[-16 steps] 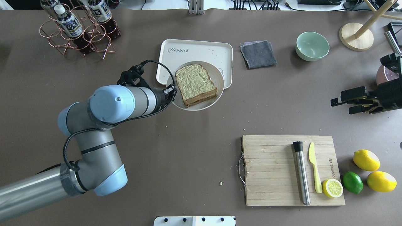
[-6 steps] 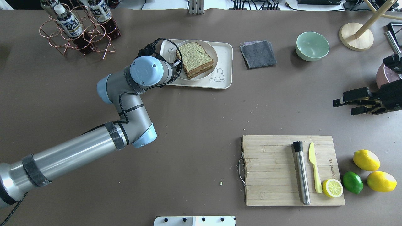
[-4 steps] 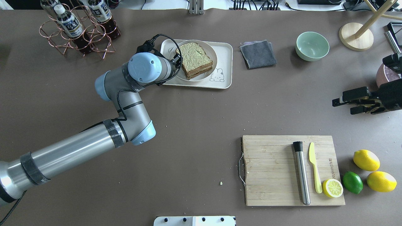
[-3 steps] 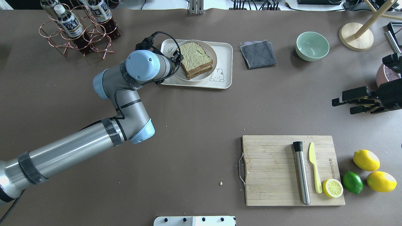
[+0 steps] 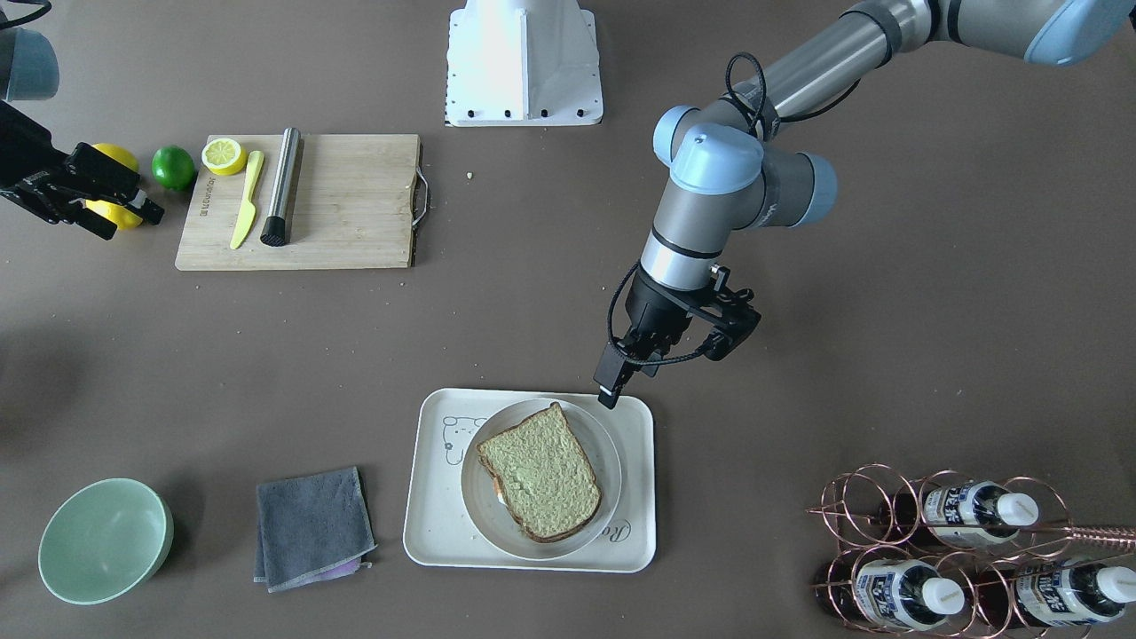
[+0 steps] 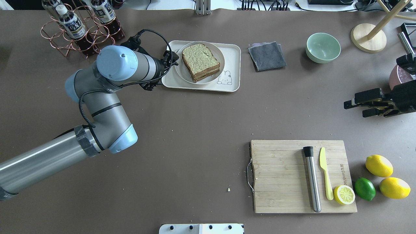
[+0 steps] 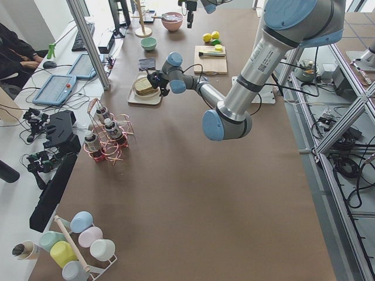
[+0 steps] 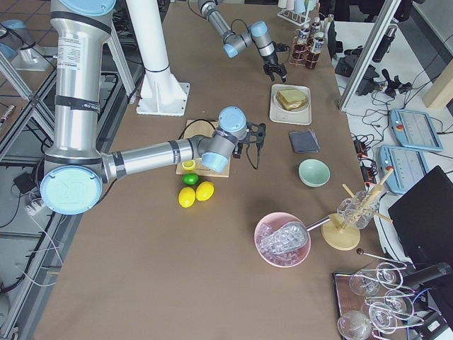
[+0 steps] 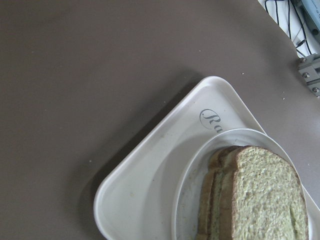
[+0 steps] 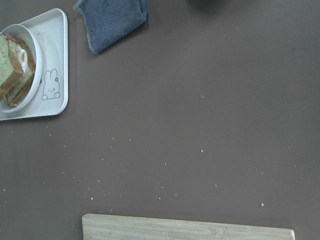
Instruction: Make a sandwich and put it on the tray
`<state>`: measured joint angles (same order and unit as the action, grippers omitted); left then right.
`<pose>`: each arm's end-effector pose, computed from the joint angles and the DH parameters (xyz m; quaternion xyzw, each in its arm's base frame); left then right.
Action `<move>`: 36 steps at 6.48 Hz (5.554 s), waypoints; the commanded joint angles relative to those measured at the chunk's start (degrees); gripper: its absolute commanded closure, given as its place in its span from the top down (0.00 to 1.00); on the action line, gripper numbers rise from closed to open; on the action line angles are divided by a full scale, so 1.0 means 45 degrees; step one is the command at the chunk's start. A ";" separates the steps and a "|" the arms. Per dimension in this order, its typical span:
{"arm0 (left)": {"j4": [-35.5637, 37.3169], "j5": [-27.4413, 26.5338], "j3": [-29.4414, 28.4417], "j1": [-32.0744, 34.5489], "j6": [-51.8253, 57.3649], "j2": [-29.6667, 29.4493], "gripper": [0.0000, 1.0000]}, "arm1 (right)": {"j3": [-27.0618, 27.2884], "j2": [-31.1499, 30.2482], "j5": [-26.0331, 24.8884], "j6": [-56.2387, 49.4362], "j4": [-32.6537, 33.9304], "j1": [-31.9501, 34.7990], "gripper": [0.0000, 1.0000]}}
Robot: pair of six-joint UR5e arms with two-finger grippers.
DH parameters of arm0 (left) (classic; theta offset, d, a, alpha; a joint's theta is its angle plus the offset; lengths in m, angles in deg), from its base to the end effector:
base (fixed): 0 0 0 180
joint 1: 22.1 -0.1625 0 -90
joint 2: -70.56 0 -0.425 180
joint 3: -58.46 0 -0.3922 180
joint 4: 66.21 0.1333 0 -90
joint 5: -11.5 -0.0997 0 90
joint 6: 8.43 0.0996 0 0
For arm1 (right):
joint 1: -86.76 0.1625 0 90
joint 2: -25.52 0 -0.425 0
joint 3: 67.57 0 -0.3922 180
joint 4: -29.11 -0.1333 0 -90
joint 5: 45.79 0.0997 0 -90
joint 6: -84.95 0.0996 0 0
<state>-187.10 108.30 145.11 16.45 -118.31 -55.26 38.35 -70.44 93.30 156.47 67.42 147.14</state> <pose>0.4817 -0.5392 0.2518 0.0352 0.5255 -0.3874 0.7566 -0.1704 -0.4172 0.4606 0.0205 -0.5866 0.0805 0.8056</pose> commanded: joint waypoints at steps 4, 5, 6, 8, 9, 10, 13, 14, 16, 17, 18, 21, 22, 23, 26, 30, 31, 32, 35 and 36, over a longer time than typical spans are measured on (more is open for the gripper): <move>0.5978 0.3122 0.7230 0.3645 0.8947 0.4443 0.97 | -0.0508 -0.0902 0.0008 -0.2536 0.1319 0.1868 1.00; 0.6913 0.3989 0.7230 0.5324 1.1829 0.4890 0.97 | -0.0762 -0.0904 0.0008 -0.4971 0.3012 0.2881 1.00; 0.7561 0.4675 0.7114 0.6849 1.5126 0.5765 0.97 | -0.0610 -0.0904 -0.0727 -0.7432 0.5387 0.3703 1.00; 0.7606 0.6139 0.6842 0.9664 1.9359 0.7544 0.97 | -0.0705 -0.0226 -0.2853 -1.4100 0.9938 0.5711 1.00; 0.7452 0.7693 0.6086 1.0915 2.0983 0.8131 0.97 | -0.0686 -0.0046 -0.3366 -1.5934 1.1393 0.6458 1.00; 0.7431 0.8753 0.5653 1.1488 2.2391 0.8736 0.97 | -0.0783 -0.0238 -0.3177 -1.6494 1.1523 0.6794 1.00; 0.6031 0.9306 0.3469 1.1943 2.3245 0.9153 0.97 | -0.1522 -0.0318 -0.1439 -1.6383 1.1428 0.6895 1.00; 0.5444 0.9369 0.2784 1.1943 2.3245 0.9133 0.97 | -0.1681 -0.0318 -0.1167 -1.6363 1.1408 0.6934 1.00; 0.4350 1.0518 0.1804 1.1943 2.3168 0.9153 0.97 | -0.1702 -0.0318 -0.0349 -1.6324 1.1408 0.6934 1.00; 0.4306 1.0522 0.1878 1.1943 2.3167 0.9249 0.97 | -0.1702 -0.0260 -0.0344 -1.6266 1.1408 0.6934 1.00; 0.4305 1.0502 0.1879 1.1943 2.3148 0.9231 0.97 | -0.1721 -0.0220 -0.0343 -1.6265 1.1427 0.6953 1.00; 0.4305 1.0346 0.1860 1.1943 2.3148 0.9017 0.97 | -0.1721 -0.0181 -0.0440 -1.6265 1.1408 0.6934 1.00; 0.4325 1.0346 0.1879 1.1943 2.3148 0.8997 0.97 | -0.1721 -0.0239 -0.0480 -1.6304 1.1388 0.6953 1.00; 0.4306 1.0346 0.1879 1.1943 2.3186 0.9016 0.97 | -0.1721 -0.0201 -0.0500 -1.6304 1.1388 0.6934 1.00; 0.4305 1.0346 0.1860 1.1943 2.3187 0.8997 0.97 | -0.1722 -0.0103 -0.0480 -1.6285 1.1388 0.6953 1.00; 0.4305 1.0346 0.1859 1.1923 2.3206 0.8996 0.97 | -0.1721 -0.0083 -0.0480 -1.6285 1.1388 0.6934 1.00; 0.4305 1.0346 0.1859 1.1923 2.3206 0.8977 0.97 | -0.1702 -0.0083 -0.0480 -1.6285 1.1388 0.6953 1.00; 0.4305 1.0346 0.1859 1.1943 2.3206 0.8958 0.97 | -0.1702 -0.0083 -0.0480 -1.6265 1.1388 0.6934 1.00; 0.4325 1.0346 0.1859 1.1923 2.3167 0.8938 0.97 | -0.1682 -0.0006 -0.0480 -1.6265 1.1388 0.6954 1.00; 0.4325 1.0346 0.1859 1.1923 2.3167 0.8938 0.97 | -0.1682 0.0033 -0.0480 -1.6265 1.1388 0.6954 1.00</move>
<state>-167.64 154.85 153.50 70.11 -14.03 -15.04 30.78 -70.48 91.14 83.27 118.67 178.42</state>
